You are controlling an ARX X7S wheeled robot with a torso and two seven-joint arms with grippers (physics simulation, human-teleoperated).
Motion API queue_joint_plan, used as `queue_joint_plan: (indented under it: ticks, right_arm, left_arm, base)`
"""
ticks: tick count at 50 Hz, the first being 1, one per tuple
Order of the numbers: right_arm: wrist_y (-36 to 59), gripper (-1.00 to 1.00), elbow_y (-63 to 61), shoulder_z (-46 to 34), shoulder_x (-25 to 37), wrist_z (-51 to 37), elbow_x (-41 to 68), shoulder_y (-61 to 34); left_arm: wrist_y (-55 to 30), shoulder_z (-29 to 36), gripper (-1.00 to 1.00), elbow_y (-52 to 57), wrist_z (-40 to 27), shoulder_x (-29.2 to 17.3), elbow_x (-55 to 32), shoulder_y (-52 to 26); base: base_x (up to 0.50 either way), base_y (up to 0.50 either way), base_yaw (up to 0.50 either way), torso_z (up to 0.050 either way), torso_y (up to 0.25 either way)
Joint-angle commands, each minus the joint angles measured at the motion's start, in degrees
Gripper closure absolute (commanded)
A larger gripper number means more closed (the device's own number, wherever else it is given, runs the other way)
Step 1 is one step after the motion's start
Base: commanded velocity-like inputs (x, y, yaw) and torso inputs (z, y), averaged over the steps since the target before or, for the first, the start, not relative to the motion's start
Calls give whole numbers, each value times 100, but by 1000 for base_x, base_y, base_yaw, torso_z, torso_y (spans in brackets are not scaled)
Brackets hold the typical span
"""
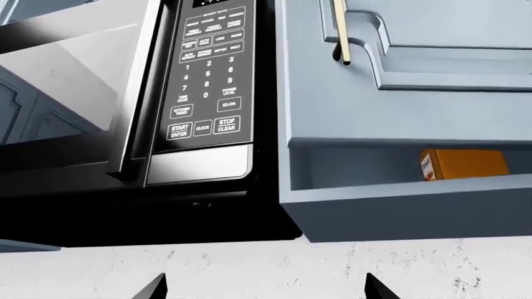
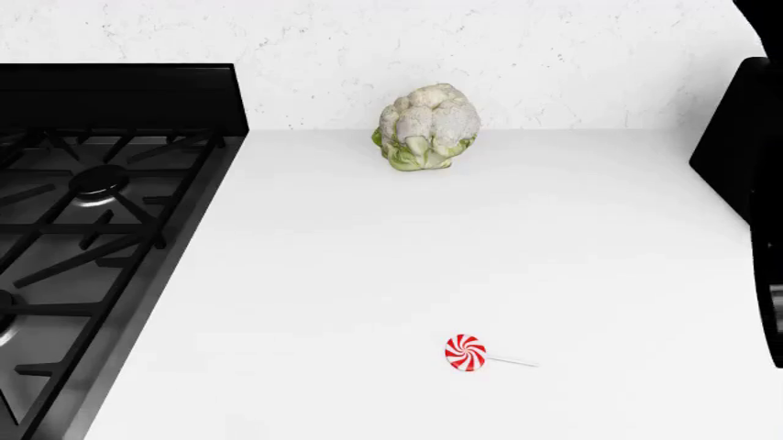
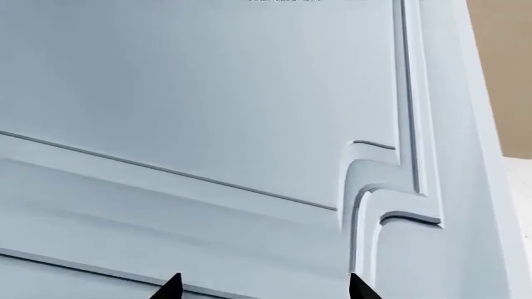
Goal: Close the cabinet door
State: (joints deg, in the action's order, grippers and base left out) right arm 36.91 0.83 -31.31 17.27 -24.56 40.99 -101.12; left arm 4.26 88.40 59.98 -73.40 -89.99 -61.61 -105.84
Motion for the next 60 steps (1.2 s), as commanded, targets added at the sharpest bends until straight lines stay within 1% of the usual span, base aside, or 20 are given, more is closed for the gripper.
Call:
queue_joint_plan:
  ticks: [1, 24, 49, 60]
  right_arm:
    - [562, -100, 2532, -694, -120, 278, 1002, 549]
    - [246, -100, 3139, -878, -295, 526, 766, 663]
    - [-297, -100, 4254, -1069, -549, 838, 405, 750]
    - [-426, -100, 4494, -1118, -630, 918, 337, 790]
  left_arm:
    - [16, -14, -100, 0, -11, 0, 14, 42]
    - [10, -103, -100, -1, -41, 0, -46, 68]
    - [110, -28, -100, -24, -115, 0, 148, 286]
    - [163, 23, -100, -37, -121, 0, 259, 392]
  base:
    - [0, 0, 0, 0, 0]
    - [3, 1, 2, 0, 0]
    - [2, 2, 2, 0, 0]
    - [2, 2, 2, 0, 0]
